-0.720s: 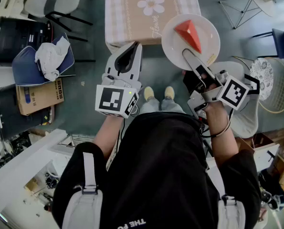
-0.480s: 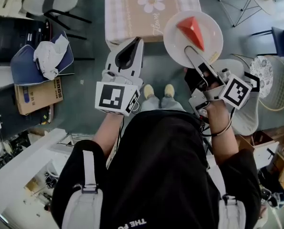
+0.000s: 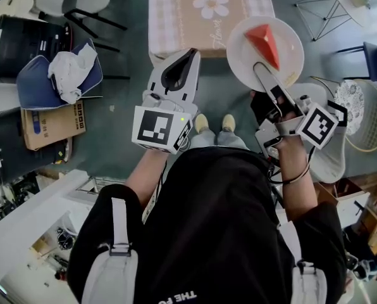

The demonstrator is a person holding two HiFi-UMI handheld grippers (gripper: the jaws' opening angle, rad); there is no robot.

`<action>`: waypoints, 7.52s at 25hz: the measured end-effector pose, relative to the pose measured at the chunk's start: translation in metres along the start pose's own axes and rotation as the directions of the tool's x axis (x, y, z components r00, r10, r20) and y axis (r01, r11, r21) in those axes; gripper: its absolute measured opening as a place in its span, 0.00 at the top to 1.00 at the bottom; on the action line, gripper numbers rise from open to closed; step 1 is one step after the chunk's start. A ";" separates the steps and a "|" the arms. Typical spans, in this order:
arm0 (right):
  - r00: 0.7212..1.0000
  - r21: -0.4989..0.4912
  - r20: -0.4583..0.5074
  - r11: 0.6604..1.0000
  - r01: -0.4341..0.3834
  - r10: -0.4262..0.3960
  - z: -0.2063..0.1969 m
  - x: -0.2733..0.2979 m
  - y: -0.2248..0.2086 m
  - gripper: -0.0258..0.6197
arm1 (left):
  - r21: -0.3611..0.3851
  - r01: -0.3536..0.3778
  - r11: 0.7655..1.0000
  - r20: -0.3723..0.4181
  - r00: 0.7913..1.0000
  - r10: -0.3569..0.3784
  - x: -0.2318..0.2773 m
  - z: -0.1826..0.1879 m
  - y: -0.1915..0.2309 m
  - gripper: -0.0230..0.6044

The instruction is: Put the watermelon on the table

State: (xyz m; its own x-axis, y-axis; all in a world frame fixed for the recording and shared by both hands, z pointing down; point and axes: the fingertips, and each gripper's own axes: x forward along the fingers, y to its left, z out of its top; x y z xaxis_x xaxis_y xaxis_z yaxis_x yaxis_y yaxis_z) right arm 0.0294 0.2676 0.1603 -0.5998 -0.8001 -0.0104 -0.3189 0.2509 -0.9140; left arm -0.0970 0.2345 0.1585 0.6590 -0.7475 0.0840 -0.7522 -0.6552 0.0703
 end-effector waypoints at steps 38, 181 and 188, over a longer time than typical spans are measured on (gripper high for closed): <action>0.998 -0.051 0.002 0.997 -0.063 0.063 -0.017 0.032 0.019 0.92 | 0.028 -0.026 0.999 0.024 0.999 0.025 -0.035 0.006 0.025 0.95; 0.987 0.091 -0.133 0.993 -0.074 0.086 0.201 0.276 -0.119 0.91 | 0.027 -0.059 0.998 -0.055 0.997 0.060 0.287 0.025 0.203 0.95; 0.993 0.080 -0.102 0.995 -0.056 0.065 0.209 0.294 -0.122 0.91 | 0.011 -0.020 1.000 -0.056 0.998 0.021 0.304 0.022 0.219 0.95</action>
State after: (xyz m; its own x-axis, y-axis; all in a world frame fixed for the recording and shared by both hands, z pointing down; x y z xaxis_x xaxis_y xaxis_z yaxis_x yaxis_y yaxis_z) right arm 0.0454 -0.1120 0.1837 -0.6907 -0.7226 -0.0280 -0.2246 0.2512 -0.9415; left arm -0.0616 -0.1389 0.1779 0.6419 -0.7538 0.1406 -0.7653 -0.6410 0.0579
